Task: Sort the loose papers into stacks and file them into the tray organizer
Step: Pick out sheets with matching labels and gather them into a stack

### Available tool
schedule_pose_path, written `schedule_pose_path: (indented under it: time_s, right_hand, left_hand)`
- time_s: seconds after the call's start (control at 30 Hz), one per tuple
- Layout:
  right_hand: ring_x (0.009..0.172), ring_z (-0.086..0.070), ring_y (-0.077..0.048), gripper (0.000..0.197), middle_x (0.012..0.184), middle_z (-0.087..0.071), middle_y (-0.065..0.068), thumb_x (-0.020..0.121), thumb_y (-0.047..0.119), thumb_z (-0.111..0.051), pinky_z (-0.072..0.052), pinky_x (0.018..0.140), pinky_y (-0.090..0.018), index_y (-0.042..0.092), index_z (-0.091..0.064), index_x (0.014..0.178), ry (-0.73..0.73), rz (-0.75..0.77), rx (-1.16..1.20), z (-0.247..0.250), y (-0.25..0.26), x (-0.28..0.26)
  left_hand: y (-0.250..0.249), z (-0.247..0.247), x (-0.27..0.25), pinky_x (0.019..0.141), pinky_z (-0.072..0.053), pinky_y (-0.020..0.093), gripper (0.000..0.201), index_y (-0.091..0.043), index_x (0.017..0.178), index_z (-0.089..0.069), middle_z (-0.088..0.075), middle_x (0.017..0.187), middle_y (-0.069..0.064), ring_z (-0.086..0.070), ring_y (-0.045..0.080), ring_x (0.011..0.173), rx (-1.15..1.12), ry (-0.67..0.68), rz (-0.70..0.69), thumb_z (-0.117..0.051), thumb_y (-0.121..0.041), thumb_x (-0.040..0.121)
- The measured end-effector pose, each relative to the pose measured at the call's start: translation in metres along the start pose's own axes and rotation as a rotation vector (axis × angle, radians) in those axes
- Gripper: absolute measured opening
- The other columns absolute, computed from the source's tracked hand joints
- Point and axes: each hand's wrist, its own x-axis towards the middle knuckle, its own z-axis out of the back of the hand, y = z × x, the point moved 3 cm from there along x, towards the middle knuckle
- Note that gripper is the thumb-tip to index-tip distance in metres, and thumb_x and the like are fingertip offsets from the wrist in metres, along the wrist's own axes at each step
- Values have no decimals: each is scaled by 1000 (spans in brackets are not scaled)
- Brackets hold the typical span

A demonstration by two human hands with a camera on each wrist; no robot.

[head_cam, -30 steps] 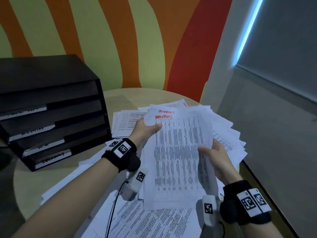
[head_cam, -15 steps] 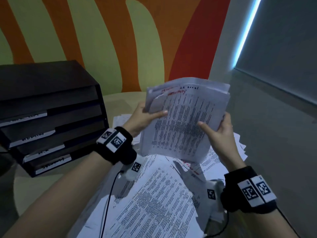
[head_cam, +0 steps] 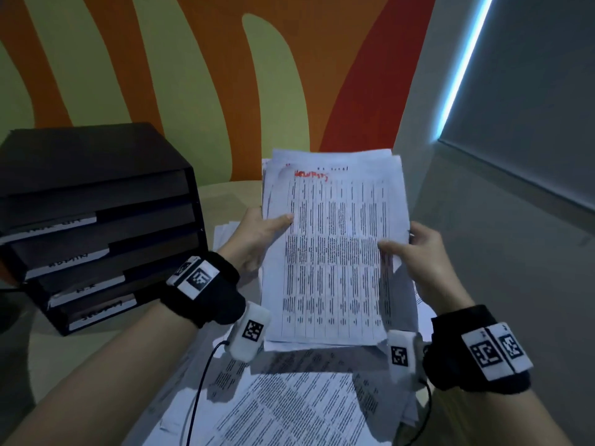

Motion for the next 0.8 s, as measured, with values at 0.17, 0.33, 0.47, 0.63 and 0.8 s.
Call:
schedule_pose_path:
  time_s: [0.17, 0.33, 0.47, 0.63, 0.8]
  right_hand:
    - [90, -69, -38, 25, 96, -72, -21, 79, -17, -60, -54, 85, -53, -2, -69, 97, 132, -219, -38, -13, -55, -17]
    - [88, -66, -35, 24, 96, -71, -19, 81, -15, -61, -51, 76, -42, -8, -67, 104, 193, -384, -89, -27, -114, -38]
    - [98, -66, -31, 27, 106, -70, -13, 86, -11, -61, -50, 92, -43, 0, -64, 111, 202, -455, -31, -29, -131, -45]
    - [101, -66, -33, 30, 110, -69, -13, 88, -8, -61, -49, 98, -48, 2, -63, 115, 194, -461, -14, -27, -132, -45]
    - [100, -67, -39, 19, 103, -71, -15, 87, -5, -63, -49, 94, -54, 9, -68, 99, 194, -477, -17, -27, -136, -44]
  left_hand:
    - [40, 35, -6, 57, -55, 27, 57, -17, 137, -35, -63, 109, 4, -69, 22, 86, 158, -157, -66, -62, 3, 90]
    - [81, 50, -15, 56, -43, 27, 48, -21, 113, -44, -55, 102, 7, -53, 21, 73, 416, -168, -62, -66, 6, 80]
    - [90, 52, -14, 76, -48, 28, 36, -15, 106, -56, -56, 103, 1, -57, 21, 98, 466, -191, -91, -70, 4, 79]
    - [93, 51, -10, 59, -44, 25, 46, -25, 109, -51, -57, 112, 3, -55, 22, 80, 466, -195, -140, -68, 5, 78]
    - [94, 47, -10, 68, -42, 26, 24, -21, 84, -59, -61, 102, -2, -53, 19, 80, 471, -235, -147, -68, 1, 83]
